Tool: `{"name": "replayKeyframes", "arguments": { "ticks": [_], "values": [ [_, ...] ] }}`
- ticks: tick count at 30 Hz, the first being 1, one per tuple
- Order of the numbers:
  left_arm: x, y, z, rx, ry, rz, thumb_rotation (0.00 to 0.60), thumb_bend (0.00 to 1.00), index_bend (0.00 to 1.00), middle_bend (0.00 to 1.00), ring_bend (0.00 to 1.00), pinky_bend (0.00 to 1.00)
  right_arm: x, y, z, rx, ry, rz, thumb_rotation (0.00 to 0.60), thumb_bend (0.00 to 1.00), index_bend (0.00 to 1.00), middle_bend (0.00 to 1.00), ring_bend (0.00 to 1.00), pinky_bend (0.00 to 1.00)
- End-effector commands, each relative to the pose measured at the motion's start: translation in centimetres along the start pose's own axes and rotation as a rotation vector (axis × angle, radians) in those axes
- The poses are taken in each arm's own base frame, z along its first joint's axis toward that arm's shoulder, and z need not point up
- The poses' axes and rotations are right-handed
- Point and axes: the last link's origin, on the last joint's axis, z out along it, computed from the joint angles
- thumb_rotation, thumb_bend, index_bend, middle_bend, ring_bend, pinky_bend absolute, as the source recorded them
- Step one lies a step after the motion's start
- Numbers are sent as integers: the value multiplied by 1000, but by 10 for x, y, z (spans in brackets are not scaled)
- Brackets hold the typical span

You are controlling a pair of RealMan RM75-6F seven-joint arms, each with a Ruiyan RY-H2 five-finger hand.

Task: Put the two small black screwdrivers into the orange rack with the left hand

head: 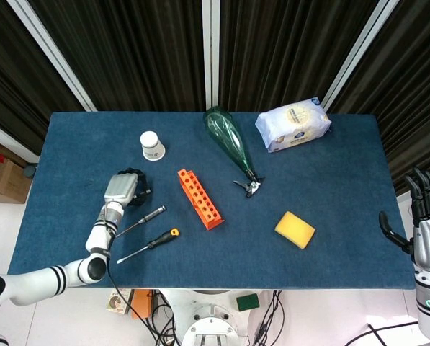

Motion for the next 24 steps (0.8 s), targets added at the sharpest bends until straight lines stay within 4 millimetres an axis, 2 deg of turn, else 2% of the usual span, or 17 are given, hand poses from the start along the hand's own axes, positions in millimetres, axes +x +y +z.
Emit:
{"name": "replayKeyframes", "arguments": {
  "ticks": [1, 10, 20, 24],
  "values": [
    [1, 2, -2, -11, 11, 2, 600, 339, 524, 252, 155, 208, 0, 0, 0, 1, 0, 1, 600, 376, 0, 0, 0, 0],
    [15, 11, -10, -48, 53, -32, 600, 348, 540, 259, 154, 211, -2, -1, 0, -2, -6, 1, 600, 375, 0, 0, 0, 0],
    [56, 28, -25, -122, 140, -214, 600, 347, 570, 280, 155, 214, -2, -1, 0, -3, -5, 11, 600, 375, 0, 0, 0, 0],
    [67, 36, -34, -152, 135, -358, 600, 353, 589, 288, 155, 214, -1, 1, -1, -5, -5, 12, 600, 375, 0, 0, 0, 0]
  ]
}}
